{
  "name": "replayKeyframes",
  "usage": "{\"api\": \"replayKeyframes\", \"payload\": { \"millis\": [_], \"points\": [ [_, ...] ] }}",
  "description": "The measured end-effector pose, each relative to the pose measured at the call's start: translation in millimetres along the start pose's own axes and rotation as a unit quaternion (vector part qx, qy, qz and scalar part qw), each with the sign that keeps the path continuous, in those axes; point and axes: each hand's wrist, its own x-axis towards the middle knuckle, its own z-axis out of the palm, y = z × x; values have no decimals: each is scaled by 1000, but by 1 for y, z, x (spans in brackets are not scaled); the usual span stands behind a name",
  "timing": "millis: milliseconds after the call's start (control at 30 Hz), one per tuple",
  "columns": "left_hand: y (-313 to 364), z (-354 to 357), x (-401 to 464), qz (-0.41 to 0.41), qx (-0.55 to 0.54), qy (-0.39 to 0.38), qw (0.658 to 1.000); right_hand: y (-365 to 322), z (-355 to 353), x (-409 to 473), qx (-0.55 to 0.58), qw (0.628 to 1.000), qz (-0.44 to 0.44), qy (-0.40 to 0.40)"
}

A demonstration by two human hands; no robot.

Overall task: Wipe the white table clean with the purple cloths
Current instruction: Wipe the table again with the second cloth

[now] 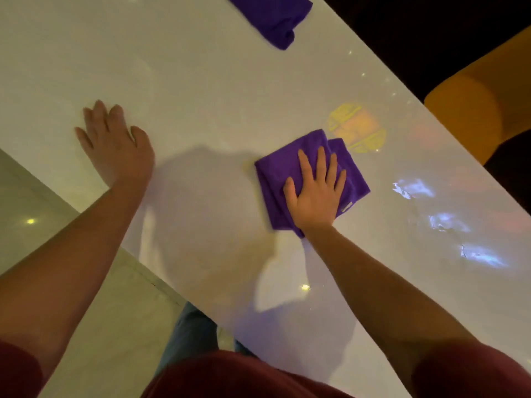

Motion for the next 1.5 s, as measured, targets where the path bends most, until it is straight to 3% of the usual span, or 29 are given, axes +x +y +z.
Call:
{"api": "replayKeyframes", "payload": {
  "millis": [267,367,467,633,733,800,933,1067,1267,1400,1500],
  "points": [
    [24,-1,-15,3,61,34,998,20,-8,141,26,999,25,-14],
    [79,-5,-49,75,44,3,996,30,-13,162,23,999,16,-19],
    [146,4,-88,139,13,-45,989,41,-15,128,25,999,4,-24],
    [229,27,-134,120,-29,-118,985,102,-16,-36,31,997,-65,-12],
    [241,50,-157,142,58,-121,981,147,-11,-114,10,994,-97,-46],
    [240,63,-158,144,83,-100,981,158,-9,-120,2,994,-95,-50],
    [239,69,-154,128,102,-75,984,153,-8,-65,17,997,-77,-11],
    [244,66,-154,126,115,-84,982,146,-17,28,32,999,-6,18],
    [241,71,-152,127,124,-72,982,123,-20,157,51,996,77,2],
    [241,71,-152,129,114,-68,983,118,-22,160,48,995,89,-1],
    [241,72,-153,132,114,-74,982,120,-24,102,36,997,74,10]
  ]
}}
